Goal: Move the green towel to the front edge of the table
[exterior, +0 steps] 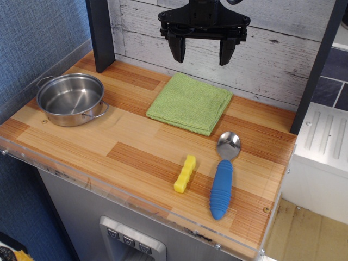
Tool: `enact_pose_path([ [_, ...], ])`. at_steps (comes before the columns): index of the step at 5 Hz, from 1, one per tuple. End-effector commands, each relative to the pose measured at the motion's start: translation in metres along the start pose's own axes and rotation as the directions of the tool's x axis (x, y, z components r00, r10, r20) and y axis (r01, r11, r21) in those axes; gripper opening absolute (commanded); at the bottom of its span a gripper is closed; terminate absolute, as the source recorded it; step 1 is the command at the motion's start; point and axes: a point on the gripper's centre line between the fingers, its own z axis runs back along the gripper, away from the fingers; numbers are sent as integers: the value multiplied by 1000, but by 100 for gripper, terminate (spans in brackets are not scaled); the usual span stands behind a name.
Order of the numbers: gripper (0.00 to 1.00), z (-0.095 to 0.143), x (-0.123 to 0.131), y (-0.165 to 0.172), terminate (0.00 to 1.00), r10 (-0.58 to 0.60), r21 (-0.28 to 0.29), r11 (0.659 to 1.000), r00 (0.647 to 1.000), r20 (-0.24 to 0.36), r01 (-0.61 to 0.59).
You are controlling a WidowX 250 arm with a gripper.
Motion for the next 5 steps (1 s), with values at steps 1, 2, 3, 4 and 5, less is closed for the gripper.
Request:
enact_pose_path([
  [1, 100, 0, 0, 0, 0, 0, 0, 1000, 1000, 0, 0],
  [2, 100, -13, 15, -1, 0, -38, 17, 999, 999, -17, 38],
  [3, 100, -33, 18, 3, 0, -126, 75, 989, 991, -50, 130],
  [4, 100, -59, 16, 11, 0, -175, 105, 977, 980, -95, 184],
  [5, 100, -76, 11, 16, 0, -211, 129, 965, 967, -143, 229],
])
